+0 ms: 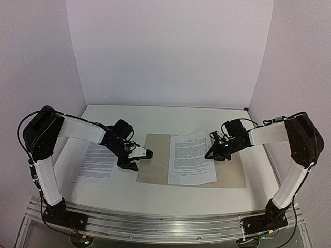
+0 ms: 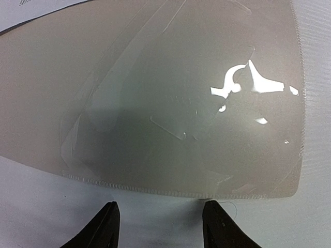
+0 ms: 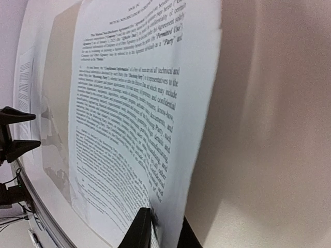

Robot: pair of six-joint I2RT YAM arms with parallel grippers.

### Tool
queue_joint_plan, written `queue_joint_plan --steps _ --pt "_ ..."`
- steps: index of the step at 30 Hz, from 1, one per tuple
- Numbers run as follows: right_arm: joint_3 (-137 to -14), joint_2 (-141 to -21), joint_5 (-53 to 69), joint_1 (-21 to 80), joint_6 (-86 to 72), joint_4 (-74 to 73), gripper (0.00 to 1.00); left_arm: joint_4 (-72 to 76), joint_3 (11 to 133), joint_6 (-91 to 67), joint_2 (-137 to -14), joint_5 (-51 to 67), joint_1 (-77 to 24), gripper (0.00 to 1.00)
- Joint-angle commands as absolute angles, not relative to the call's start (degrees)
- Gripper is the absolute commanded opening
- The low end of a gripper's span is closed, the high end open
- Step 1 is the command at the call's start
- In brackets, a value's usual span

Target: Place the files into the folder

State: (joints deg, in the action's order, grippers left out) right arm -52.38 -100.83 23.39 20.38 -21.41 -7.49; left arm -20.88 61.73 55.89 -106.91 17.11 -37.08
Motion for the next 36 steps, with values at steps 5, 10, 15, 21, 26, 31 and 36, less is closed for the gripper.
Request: queue_joint_plan --steps 5,10,15,21,26,31,36 --pt "-55.13 -101.26 19.62 21.00 -22.82 -13.60 0.11 -20.47 60.58 58.01 -108.07 18.27 -37.42 0.54" --pt "-55.65 -102.52 24.26 21.22 -24.29 -13.54 0.00 -19.95 59.98 58.20 -108.37 19.19 -37.82 0.54" --pt "-55.09 -101.83 28.44 21.71 -25.33 -10.02 0.00 -19.22 58.88 58.75 -108.48 20.34 -38.29 0.53" --pt "-53.86 -101.47 27.72 21.80 -29.23 -3.44 0.00 -19.37 58.40 59.19 -108.45 21.38 -38.49 0.52" --pt "-54.76 -100.00 21.55 21.80 -28.95 -3.43 0.00 -20.44 57.80 60.80 -107.98 22.35 -38.48 0.52" --pt "-56.95 -102.44 20.99 21.83 -28.66 -1.65 0.00 -20.00 57.75 60.97 -108.14 22.78 -38.49 0.52" --pt "-59.05 -104.40 19.31 21.80 -29.24 -0.56 0.00 -20.05 57.49 60.94 -108.02 22.97 -38.50 0.52"
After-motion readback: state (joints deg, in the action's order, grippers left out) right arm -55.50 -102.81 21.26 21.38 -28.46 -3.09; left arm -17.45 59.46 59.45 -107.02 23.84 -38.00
